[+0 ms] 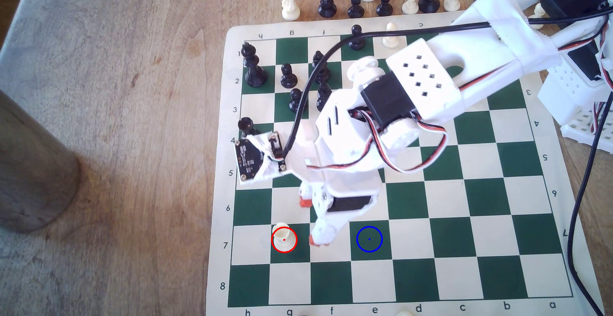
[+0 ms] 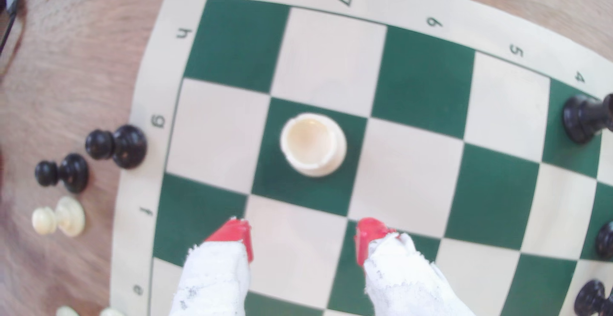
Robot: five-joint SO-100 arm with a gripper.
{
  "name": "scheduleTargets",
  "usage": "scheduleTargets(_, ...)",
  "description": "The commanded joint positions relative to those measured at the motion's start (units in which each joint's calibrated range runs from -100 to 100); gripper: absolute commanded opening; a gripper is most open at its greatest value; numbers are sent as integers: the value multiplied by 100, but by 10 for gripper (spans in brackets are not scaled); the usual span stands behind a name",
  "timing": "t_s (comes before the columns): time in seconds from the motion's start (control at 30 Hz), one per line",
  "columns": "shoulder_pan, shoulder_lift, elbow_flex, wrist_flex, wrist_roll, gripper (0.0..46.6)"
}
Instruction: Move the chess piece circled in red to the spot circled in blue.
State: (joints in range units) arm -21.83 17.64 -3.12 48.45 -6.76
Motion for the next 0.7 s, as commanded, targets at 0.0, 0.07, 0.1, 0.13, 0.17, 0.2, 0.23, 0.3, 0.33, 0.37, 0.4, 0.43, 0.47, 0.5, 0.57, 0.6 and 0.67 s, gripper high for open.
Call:
scheduleTargets(0.0,-42,36,-758,-103,-20,170)
scheduleTargets(0.07,-35,155,-912,-152,-34,168)
scheduleTargets(0.1,-42,189,-957,-152,-34,168)
scheduleTargets(0.13,-50,214,-985,-152,-34,168)
scheduleTargets(0.17,-50,257,-1012,-152,-34,168)
scheduleTargets(0.2,-58,291,-1039,-152,-34,168)
scheduleTargets(0.23,-42,367,-1093,-168,-34,168)
scheduleTargets(0.3,-19,426,-1112,-201,-29,168)
scheduleTargets(0.33,-11,469,-1139,-209,-29,169)
scheduleTargets(0.37,-3,545,-1239,-217,-34,169)
scheduleTargets(0.4,-3,579,-1302,-234,-34,169)
scheduleTargets(0.43,-11,622,-1375,-234,-39,169)
scheduleTargets(0.47,-19,673,-1456,-234,-44,169)
scheduleTargets(0.5,-19,698,-1529,-234,-49,169)
scheduleTargets(0.57,-11,766,-1610,-299,-44,169)
scheduleTargets(0.6,5,783,-1610,-316,-34,169)
scheduleTargets(0.67,28,825,-1656,-332,-34,169)
